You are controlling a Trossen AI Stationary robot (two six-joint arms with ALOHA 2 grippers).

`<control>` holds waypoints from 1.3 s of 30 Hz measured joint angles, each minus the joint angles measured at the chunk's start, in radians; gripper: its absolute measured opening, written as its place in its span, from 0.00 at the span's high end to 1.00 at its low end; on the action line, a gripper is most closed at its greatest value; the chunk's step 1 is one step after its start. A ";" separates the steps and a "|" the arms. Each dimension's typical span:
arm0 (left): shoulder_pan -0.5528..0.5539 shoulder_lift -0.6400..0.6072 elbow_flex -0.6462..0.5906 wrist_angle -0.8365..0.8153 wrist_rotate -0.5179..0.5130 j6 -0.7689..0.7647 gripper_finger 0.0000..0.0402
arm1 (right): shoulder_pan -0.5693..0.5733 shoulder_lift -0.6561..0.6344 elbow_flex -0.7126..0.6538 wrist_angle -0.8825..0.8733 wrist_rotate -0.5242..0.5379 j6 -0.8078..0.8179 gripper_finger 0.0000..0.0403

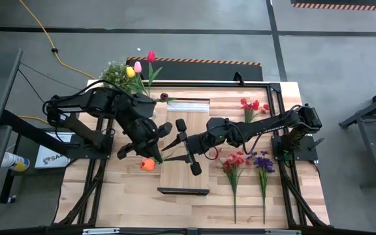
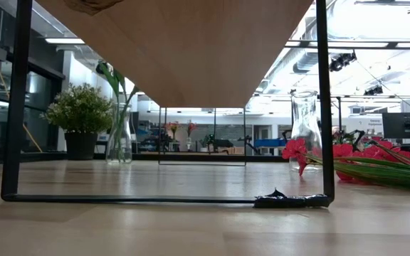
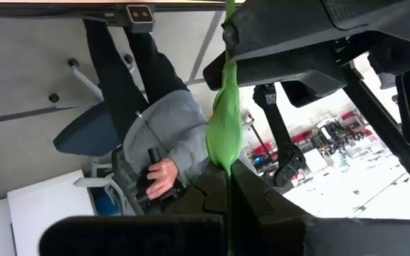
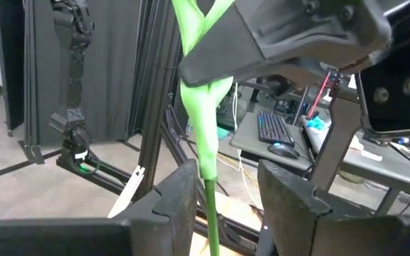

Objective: Pick and place flowers into a vace then onto a shelf
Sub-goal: Put the orange flower into the left vase

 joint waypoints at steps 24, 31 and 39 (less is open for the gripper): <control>0.000 -0.001 0.000 0.003 -0.013 0.019 0.91 | 0.002 0.000 -0.001 -0.018 0.022 0.007 0.99; 0.000 -0.001 0.000 0.003 -0.034 0.034 0.87 | 0.001 0.000 -0.001 -0.026 0.029 0.015 0.99; 0.000 -0.001 0.002 0.022 -0.060 0.107 0.85 | 0.000 -0.002 -0.001 -0.048 0.030 0.036 1.00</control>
